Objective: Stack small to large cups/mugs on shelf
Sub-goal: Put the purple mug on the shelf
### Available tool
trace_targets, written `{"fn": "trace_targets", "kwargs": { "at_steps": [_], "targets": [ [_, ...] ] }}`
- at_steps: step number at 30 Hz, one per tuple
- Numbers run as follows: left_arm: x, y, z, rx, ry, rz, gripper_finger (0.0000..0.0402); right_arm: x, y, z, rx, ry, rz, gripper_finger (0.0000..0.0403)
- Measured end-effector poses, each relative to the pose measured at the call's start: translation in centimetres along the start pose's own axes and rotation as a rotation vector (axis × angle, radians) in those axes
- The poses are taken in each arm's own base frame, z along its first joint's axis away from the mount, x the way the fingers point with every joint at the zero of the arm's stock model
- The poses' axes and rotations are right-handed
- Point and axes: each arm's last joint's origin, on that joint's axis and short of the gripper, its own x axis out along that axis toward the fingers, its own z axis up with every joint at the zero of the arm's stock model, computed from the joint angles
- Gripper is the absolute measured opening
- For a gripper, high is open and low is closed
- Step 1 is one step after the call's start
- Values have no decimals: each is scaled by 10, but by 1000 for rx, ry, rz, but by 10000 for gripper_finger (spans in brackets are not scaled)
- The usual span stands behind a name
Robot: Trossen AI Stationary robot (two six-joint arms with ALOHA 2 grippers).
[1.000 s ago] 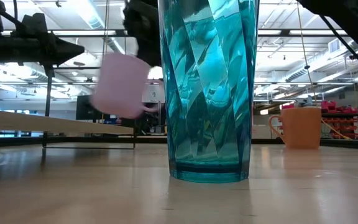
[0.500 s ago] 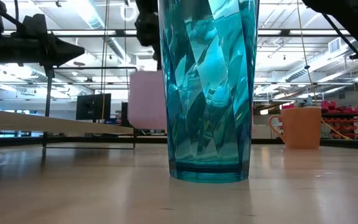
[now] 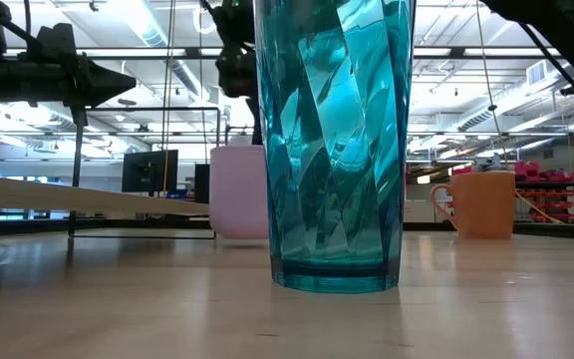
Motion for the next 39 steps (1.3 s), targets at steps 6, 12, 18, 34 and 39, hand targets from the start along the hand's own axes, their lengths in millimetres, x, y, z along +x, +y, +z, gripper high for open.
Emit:
{"fn": "trace_targets", "kwargs": {
  "at_steps": [6,12,18,34,39],
  "targets": [
    [0,0,0,-1,3,1,38,0,1,2,-3,-17,3,2],
    [0,0,-1,-2,7,3,35,2,1,3,-4,-34,5,3],
    [0,0,-1,-2,7,3,39,15,0,-5,-2,-11,17,3],
    [0,0,-1,0,10,-2,45,18,-1,-4,2,-21,12,50],
    [0,-1,-1,22,19,-28,60,18,-1,-4,3,-22,13,64]
  ]
}}
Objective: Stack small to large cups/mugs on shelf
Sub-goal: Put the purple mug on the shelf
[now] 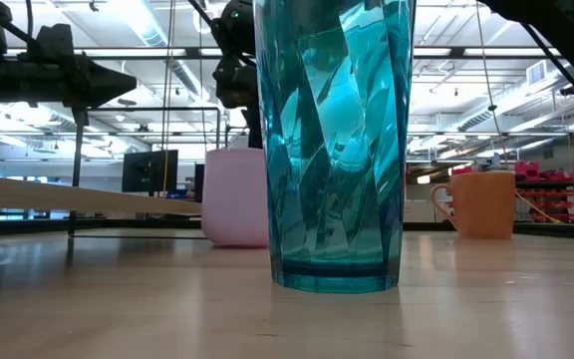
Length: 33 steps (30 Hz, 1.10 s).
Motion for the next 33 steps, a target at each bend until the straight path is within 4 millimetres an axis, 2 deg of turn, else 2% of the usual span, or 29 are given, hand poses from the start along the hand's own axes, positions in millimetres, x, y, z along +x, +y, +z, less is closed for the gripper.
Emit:
{"fn": "trace_targets", "kwargs": {
  "at_steps": [7,14,23,33],
  "targets": [
    [0,-1,2,-4,-21,-12,84,-8,1,1,-2,-19,2,69],
    [-1,-8,9,-23,-45,-167,104,-30,3,3,-6,-66,3,69],
    [-5,-22,24,-77,-109,-389,97,-92,8,-4,8,-144,10,69],
    [-8,-38,30,-96,-166,-579,93,-164,20,-25,27,-241,-18,69]
  ]
}}
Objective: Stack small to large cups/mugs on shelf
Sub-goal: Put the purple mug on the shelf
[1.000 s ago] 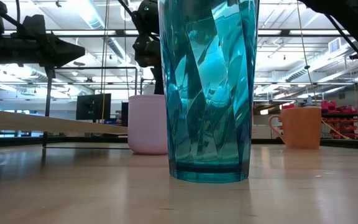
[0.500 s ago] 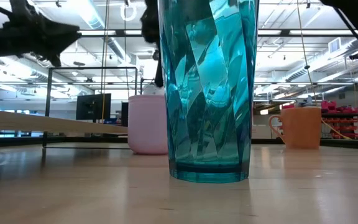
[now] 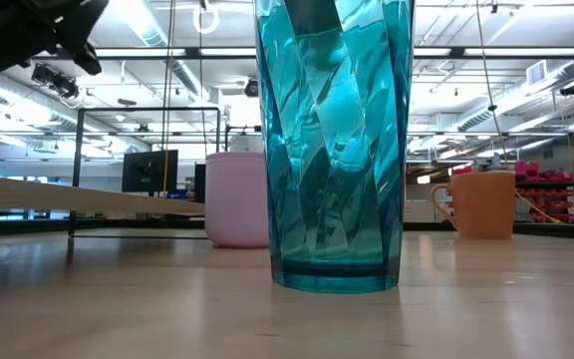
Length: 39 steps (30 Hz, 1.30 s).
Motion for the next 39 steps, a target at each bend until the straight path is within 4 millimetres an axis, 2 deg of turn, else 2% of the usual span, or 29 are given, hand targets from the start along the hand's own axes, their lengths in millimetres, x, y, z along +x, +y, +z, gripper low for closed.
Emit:
{"fn": "trace_targets", "kwargs": {
  "at_steps": [7,13,20,25,30,34,39],
  "targets": [
    [7,-14,13,-22,-29,-124,85,-26,16,-11,-12,-14,-133,69],
    [12,-22,22,23,-111,-133,86,-27,32,-17,-45,-5,-178,69],
    [27,-30,51,95,-169,-129,76,-20,46,-26,-55,21,-181,69],
    [56,-26,70,87,-94,-131,78,-14,52,-33,-59,51,-178,69],
    [98,-17,76,54,35,-148,79,-13,60,-37,-82,54,-192,69],
    [130,-11,64,6,225,-152,78,-14,66,-43,-107,67,-245,69],
    [157,-9,38,-40,501,-58,78,-19,76,-57,-98,114,-346,69]
  ]
}}
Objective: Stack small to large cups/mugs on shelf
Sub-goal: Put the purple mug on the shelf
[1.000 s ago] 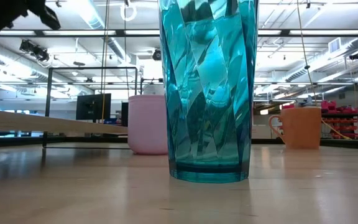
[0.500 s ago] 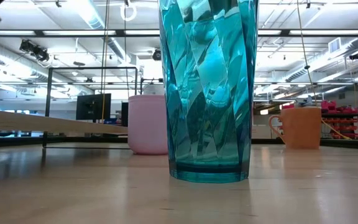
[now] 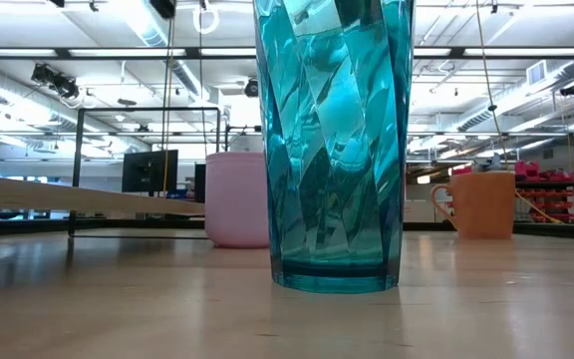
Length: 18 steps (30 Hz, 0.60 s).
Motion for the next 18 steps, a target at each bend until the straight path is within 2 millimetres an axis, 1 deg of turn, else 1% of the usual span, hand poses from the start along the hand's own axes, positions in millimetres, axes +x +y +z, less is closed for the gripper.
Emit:
{"fn": "trace_targets", "kwargs": {
  "at_steps": [4,7,10,14,18],
  "targets": [
    [17,-7,-9,-18,115,99,76,-7,10,-10,-12,0,-80,69],
    [20,-18,-13,-29,165,121,71,-13,19,-16,-25,-12,-113,69],
    [19,-27,-18,-42,223,204,66,-18,27,-21,-25,-19,-127,69],
    [15,-36,-32,-66,346,359,60,-23,35,-29,-6,-18,-144,69],
    [9,-46,-47,-112,456,449,56,-28,39,-35,23,-22,-177,69]
  ]
}}
